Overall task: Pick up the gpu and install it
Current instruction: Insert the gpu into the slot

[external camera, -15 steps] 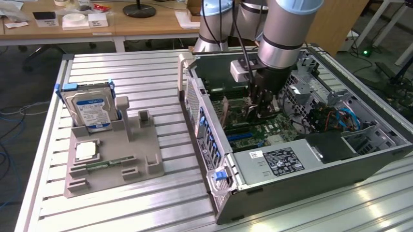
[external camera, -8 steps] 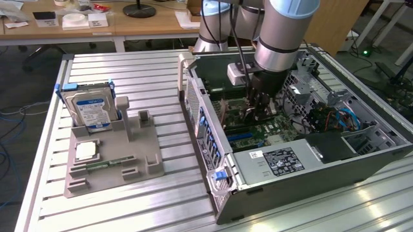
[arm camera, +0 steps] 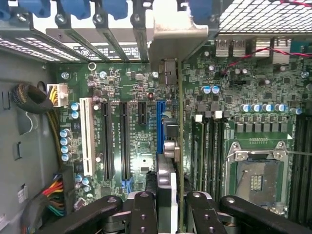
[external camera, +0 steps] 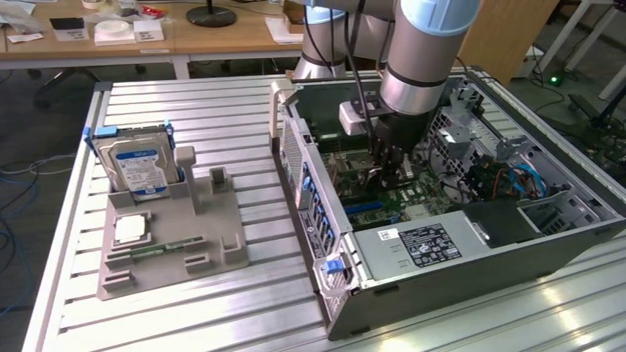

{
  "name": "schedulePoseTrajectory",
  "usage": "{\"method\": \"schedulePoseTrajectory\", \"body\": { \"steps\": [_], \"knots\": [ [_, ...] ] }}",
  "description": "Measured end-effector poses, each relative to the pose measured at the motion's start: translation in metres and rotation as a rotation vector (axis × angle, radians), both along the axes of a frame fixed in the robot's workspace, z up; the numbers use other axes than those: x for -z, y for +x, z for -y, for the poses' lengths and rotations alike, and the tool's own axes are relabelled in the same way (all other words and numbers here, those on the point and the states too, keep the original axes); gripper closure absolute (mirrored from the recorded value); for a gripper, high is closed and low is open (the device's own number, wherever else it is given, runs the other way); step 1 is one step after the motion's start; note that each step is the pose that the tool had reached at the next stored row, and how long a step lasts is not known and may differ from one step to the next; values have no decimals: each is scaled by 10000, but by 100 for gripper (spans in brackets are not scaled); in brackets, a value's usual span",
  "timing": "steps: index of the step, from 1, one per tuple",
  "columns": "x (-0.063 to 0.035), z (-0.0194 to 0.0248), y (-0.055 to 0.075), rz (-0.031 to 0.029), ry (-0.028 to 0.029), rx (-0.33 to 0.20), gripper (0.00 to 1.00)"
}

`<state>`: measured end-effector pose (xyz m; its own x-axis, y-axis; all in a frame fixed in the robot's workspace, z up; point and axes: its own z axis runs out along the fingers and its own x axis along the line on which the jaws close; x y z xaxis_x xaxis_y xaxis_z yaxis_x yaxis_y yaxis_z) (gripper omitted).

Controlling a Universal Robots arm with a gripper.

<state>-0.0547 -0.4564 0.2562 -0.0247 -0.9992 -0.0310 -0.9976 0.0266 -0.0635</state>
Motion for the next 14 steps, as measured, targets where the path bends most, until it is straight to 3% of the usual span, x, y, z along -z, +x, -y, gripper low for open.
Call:
{"method": "schedulePoseTrajectory", "body": {
  "steps": [14],
  "knots": [
    [120,25,-90,1,0,1,72]
  ]
}}
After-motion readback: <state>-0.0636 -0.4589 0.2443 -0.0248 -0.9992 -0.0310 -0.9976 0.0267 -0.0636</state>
